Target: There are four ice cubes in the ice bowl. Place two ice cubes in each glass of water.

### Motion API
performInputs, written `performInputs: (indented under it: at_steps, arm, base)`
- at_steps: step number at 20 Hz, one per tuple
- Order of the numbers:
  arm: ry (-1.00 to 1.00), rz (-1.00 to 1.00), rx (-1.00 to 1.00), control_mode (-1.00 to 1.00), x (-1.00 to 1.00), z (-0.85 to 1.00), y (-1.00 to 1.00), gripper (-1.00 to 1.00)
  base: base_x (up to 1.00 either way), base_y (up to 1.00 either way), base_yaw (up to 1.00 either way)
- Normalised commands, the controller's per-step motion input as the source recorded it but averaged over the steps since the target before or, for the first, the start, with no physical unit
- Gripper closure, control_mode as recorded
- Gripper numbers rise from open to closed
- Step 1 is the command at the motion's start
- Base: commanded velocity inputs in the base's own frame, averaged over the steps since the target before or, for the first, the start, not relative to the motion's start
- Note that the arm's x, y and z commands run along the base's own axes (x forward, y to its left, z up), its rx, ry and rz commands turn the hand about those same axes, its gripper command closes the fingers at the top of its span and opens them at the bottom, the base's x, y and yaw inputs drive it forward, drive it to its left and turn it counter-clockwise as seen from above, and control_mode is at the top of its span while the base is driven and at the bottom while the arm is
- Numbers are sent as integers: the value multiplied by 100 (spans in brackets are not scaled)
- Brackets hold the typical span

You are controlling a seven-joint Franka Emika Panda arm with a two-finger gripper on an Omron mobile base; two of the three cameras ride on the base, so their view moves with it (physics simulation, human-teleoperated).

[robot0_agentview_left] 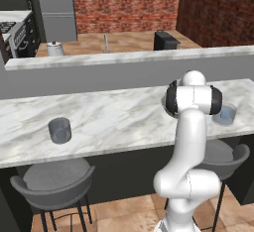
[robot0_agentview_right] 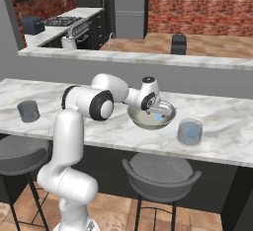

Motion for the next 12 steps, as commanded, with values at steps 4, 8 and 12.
performInputs:
  at_steps: [4,8,12]
  arm:
    - [0,0,0,-100,13,-21,-7,-100]
    - [0,0,0,-100,5,-18,-7,-100]
    - [0,0,0,-100,0,-17,-6,-100]
  base:
    - [0,0,0]
    - [0,0,0]
    - [0,0,0]
